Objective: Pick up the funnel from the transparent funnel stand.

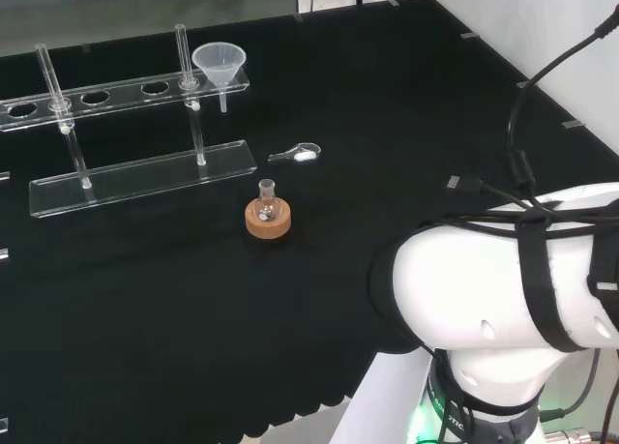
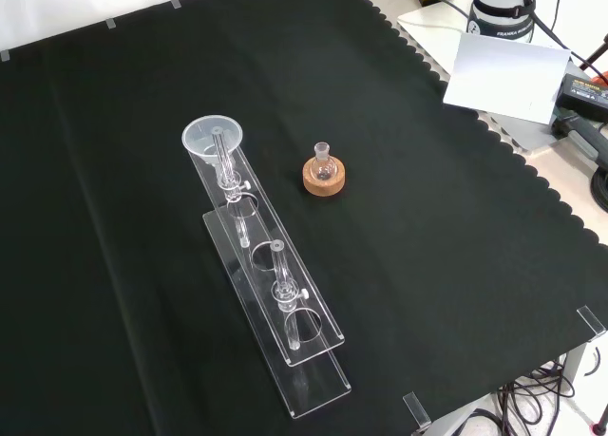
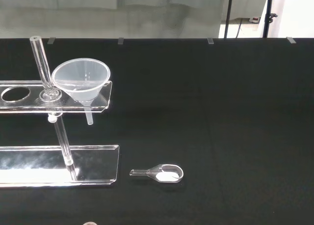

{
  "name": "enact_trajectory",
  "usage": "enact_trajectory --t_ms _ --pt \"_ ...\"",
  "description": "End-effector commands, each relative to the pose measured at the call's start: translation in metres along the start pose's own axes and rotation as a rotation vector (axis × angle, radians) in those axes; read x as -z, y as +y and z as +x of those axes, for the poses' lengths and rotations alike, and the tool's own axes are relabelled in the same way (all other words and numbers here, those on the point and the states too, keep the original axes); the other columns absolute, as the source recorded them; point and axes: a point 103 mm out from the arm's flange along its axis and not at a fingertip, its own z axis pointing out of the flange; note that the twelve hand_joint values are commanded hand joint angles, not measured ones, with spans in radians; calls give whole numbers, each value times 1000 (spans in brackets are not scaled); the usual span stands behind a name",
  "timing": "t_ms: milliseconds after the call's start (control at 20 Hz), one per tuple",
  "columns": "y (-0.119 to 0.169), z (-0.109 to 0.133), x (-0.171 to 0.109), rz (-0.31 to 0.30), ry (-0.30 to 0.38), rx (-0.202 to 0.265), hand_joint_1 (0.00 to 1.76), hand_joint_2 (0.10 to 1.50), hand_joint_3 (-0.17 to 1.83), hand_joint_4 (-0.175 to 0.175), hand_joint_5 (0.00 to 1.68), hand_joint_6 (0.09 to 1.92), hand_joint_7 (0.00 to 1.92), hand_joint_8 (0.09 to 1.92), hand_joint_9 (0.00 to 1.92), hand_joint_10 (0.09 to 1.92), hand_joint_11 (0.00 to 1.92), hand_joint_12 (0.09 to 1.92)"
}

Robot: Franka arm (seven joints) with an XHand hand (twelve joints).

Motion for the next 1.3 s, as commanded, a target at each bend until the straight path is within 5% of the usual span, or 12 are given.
enact_trajectory --t_ms 50,750,1300 --pt "0 0 0 -8 -6 -1 94 1101 383 37 174 87 12 316 144 632 155 1363" --pt "19 4 -8 8 0 -43 0 1178 401 48 175 87 0 254 116 621 126 1343" --pt "94 11 -35 58 12 -29 0 1187 391 46 182 87 0 263 124 624 131 1345"
